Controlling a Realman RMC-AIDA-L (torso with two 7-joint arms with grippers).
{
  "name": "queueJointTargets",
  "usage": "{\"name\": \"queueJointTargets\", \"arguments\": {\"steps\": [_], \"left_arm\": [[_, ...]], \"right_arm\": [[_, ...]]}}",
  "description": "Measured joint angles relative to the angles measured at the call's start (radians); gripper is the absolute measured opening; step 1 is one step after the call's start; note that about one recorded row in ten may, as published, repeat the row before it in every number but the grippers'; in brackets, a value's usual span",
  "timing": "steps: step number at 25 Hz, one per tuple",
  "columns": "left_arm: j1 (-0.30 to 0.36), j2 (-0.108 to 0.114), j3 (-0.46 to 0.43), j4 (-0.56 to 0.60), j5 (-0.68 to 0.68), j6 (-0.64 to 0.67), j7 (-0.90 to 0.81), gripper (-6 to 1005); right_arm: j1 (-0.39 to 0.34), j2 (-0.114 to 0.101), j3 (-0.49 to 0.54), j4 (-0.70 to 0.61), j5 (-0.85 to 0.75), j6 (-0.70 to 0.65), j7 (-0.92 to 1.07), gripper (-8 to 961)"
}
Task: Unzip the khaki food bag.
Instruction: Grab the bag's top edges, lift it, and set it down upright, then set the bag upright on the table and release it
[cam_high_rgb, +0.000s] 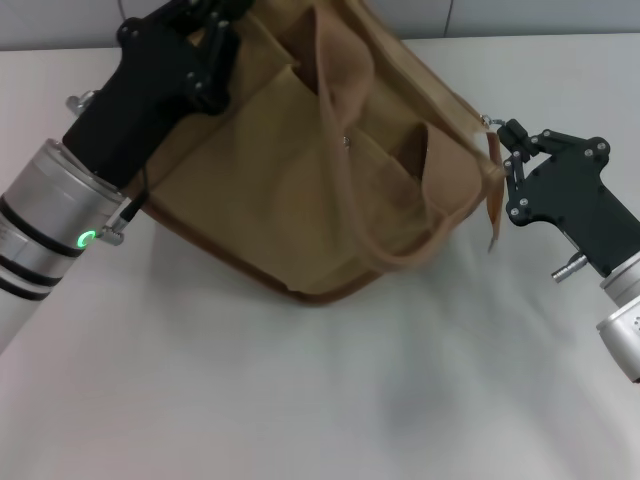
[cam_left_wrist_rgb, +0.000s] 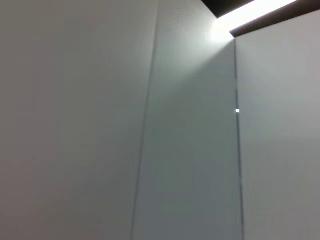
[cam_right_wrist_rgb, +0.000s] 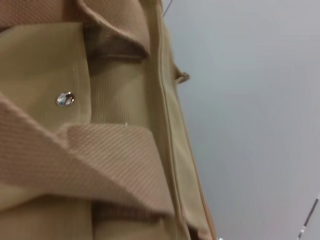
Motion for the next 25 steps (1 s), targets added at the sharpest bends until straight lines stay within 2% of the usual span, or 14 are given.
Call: {"name": "queueJointTargets", "arguments": {"steps": [6,15,20,21,25], "left_arm": [[0.064,0.000,-0.067,-0.002,-0.001,0.021,0.001,72],[0.107,0.000,-0.078,-0.002,0.003,0.030,0.007,73],[0.144,0.001,-0.054,0.019,0.008,0.041,0.008,71],[0.153,0.002,-0.046,0.025,0.009,0.042,0.008,70],[0.160,0.003,-0.045,0.029,0.009,0.044,0.008,69]], "right_arm": [[-0.013,0.000,0.000,0.000,-0.006,-0.004,0.001,6],[-0.014,-0.004,-0.030,-0.016,-0.060,-0.074,0.101,6],[-0.011,-0.007,-0.034,-0.106,-0.206,-0.104,0.311,6],[-0.010,-0.007,-0.033,-0.146,-0.229,-0.104,0.389,28],[-0.014,-0.006,-0.032,-0.213,-0.232,-0.115,0.491,117]]}}
